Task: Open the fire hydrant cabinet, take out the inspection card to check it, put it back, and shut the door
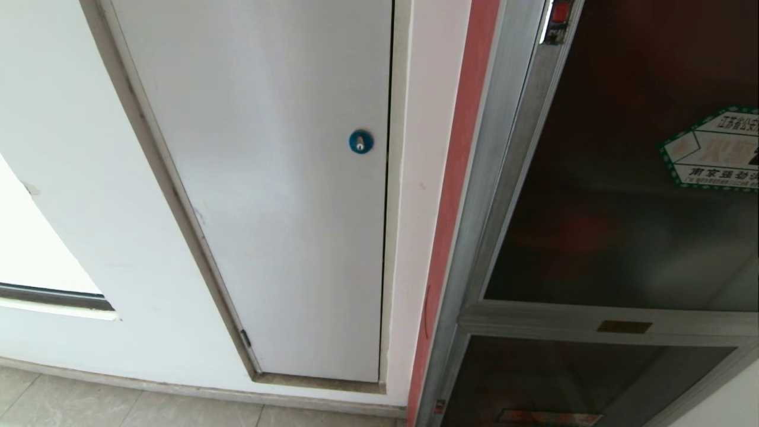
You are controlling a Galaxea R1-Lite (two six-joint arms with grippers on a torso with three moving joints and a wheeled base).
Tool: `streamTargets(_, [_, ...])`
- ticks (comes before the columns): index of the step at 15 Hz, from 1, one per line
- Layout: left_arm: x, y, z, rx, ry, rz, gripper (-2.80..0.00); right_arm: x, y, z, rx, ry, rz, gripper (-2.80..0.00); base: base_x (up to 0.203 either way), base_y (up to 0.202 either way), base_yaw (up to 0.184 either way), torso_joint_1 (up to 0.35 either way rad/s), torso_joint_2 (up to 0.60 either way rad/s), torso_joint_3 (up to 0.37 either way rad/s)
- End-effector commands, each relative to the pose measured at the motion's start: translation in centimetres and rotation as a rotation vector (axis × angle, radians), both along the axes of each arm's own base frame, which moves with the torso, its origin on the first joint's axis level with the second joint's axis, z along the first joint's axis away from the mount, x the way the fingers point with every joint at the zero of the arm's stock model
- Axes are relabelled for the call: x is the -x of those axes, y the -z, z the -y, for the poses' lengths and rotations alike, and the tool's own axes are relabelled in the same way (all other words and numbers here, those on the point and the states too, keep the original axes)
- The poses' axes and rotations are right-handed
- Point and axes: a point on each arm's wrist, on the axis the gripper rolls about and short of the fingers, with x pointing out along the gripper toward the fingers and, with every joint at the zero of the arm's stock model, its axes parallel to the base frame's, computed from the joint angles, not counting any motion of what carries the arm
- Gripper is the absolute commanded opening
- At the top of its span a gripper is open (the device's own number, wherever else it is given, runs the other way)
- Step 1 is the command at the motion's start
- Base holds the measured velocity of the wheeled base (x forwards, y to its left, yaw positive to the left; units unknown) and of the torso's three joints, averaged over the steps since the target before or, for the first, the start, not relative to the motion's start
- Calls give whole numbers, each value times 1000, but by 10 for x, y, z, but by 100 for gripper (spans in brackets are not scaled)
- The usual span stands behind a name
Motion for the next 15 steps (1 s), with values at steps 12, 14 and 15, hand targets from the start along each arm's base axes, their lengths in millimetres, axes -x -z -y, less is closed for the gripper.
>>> streamTargets(12, [0, 0, 0, 0, 0, 1, -280, 50, 146, -8, 42, 113, -39, -280, 0, 0, 0, 0, 0, 0])
streamTargets(14, [0, 0, 0, 0, 0, 1, -280, 40, 176, -7, 63, 102, -99, -280, 0, 0, 0, 0, 0, 0])
streamTargets(15, [0, 0, 0, 0, 0, 1, -280, 33, 195, -7, 83, 99, -137, -280, 0, 0, 0, 0, 0, 0])
